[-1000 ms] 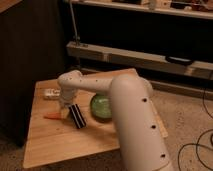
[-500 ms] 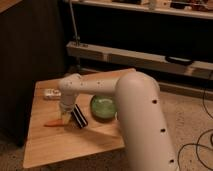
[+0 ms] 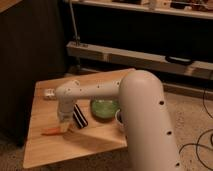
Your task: Drag the pepper across the table
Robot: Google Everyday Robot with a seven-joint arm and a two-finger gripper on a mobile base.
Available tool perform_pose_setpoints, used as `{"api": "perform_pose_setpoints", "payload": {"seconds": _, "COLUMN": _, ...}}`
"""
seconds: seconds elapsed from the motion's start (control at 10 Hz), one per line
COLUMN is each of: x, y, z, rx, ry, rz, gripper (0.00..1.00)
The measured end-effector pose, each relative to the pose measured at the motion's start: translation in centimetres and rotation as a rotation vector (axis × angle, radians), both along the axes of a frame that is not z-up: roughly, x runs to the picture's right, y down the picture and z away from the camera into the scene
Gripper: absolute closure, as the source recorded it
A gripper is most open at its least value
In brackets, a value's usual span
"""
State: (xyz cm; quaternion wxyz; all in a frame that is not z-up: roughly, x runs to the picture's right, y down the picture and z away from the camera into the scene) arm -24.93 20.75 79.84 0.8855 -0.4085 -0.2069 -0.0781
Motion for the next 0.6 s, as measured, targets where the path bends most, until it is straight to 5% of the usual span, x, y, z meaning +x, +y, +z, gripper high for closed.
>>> {"api": "perform_pose_setpoints", "payload": {"seconds": 0.6, "x": -0.2, "y": 4.6, "z": -4.3, "rx": -0.021, "ry": -0.014, "rz": -0.028, "gripper": 0.89}}
